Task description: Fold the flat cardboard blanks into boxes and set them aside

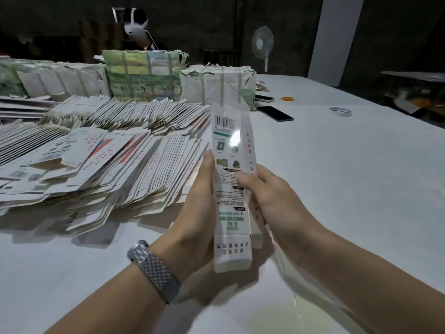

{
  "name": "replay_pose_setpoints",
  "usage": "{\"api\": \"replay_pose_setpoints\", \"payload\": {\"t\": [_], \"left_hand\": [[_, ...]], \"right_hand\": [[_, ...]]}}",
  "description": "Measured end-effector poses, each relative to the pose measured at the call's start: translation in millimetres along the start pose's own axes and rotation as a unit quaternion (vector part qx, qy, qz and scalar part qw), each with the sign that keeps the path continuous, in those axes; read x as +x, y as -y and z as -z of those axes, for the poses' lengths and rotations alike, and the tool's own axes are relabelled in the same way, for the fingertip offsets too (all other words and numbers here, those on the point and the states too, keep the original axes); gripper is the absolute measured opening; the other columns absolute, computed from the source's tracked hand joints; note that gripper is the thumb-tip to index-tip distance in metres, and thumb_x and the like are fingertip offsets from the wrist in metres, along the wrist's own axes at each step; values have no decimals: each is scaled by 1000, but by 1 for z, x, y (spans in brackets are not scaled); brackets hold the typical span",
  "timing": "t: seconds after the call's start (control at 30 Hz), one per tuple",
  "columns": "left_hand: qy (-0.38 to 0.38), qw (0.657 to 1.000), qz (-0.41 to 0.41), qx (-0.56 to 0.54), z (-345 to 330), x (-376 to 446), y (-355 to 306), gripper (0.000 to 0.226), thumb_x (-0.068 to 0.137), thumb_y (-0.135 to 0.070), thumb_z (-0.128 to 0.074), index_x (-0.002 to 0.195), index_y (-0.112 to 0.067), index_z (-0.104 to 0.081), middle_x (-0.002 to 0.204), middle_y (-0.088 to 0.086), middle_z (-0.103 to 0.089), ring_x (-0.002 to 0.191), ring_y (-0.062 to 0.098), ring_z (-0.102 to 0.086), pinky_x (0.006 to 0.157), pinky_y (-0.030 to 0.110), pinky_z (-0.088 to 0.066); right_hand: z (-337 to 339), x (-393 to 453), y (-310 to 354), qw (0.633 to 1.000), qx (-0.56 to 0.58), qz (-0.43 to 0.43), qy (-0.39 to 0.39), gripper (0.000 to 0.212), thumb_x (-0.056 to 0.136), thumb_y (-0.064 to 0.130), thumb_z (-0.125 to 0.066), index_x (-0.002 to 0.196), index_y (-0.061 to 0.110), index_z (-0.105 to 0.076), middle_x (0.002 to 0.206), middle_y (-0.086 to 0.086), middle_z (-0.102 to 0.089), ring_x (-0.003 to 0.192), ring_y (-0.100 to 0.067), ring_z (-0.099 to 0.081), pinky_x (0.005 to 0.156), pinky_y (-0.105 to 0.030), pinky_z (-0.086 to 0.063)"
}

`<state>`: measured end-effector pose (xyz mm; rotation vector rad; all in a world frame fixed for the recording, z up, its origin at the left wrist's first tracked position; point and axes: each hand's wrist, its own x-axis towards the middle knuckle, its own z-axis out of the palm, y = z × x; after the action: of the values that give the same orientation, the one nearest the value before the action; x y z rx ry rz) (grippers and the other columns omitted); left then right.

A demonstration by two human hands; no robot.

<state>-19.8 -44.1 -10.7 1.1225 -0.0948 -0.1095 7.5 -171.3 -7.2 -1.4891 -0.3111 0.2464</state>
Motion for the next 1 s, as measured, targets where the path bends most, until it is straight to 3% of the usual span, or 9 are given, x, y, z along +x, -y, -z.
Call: {"api": "replay_pose_setpoints", "payload": {"t": [0.13, 0.2, 0.3, 0.5, 0.6, 0.7, 0.8, 1.0], "left_hand": [[31, 999, 32, -3, -3, -3, 0, 47, 104, -52, -35, 120, -24, -69, 105, 11, -78, 83, 26, -77, 62, 35, -62], [28, 999, 15, 5, -5, -3, 4, 48, 104, -53, -33, 125, -26, -66, 106, 9, -78, 84, 25, -77, 61, 34, -62], [35, 999, -13, 8, -9, -2, 2, 57, 96, -64, -27, 133, -34, -58, 108, 7, -78, 89, 27, -77, 66, 36, -63], [15, 995, -7, 97, -12, -1, 13, 69, 83, -73, -29, 130, -35, -62, 109, 23, -73, 101, 42, -72, 87, 54, -61], [24, 991, -52, 121, -9, 3, 13, 64, 90, -71, -30, 127, -30, -62, 92, 11, -75, 81, 21, -74, 67, 33, -62], [4, 983, -107, 147, -12, 7, 17, 60, 96, -67, -35, 138, -27, -52, 114, 1, -74, 100, 15, -74, 78, 30, -61], [-4, 978, -133, 158, -15, 7, 24, 55, 100, -62, -33, 137, -26, -51, 122, 2, -72, 108, 16, -72, 85, 31, -61], [0, 968, -99, 230, -5, 6, 21, 52, 102, -62, -30, 132, -29, -57, 120, -1, -72, 109, 14, -71, 92, 36, -58]], "right_hand": [[5, 1, -1, 998, -44, 17, -36, 43, 98, 30, -62, 139, 31, -49, 107, 10, -72, 86, -11, -75, 74, -31, -61], [8, 1, 3, 998, -41, 24, -28, 37, 97, 30, -63, 133, 34, -55, 108, 10, -70, 85, -12, -75, 66, -26, -60], [12, 1, 15, 1000, -8, 18, 11, 21, 97, 31, -62, 118, 32, -67, 93, 5, -76, 75, -14, -75, 54, -19, -53], [11, -7, 7, 999, 31, 38, 13, 23, 91, 31, -67, 114, 32, -69, 78, 3, -71, 57, -9, -68, 44, -16, -47], [14, -7, 4, 997, 40, 71, 19, 27, 88, 40, -69, 115, 37, -69, 99, -4, -76, 82, -15, -72, 65, -30, -55], [16, -5, 0, 994, 60, 95, 19, 39, 87, 34, -69, 125, 26, -64, 113, -7, -74, 106, -23, -71, 87, -38, -59], [18, -6, -3, 992, 84, 97, 18, 38, 87, 27, -70, 124, 21, -64, 113, -7, -74, 105, -25, -72, 83, -32, -59], [23, -7, -9, 992, 63, 111, 1, 38, 85, 23, -68, 123, 22, -65, 109, -5, -76, 98, -23, -74, 76, -27, -59]]}}
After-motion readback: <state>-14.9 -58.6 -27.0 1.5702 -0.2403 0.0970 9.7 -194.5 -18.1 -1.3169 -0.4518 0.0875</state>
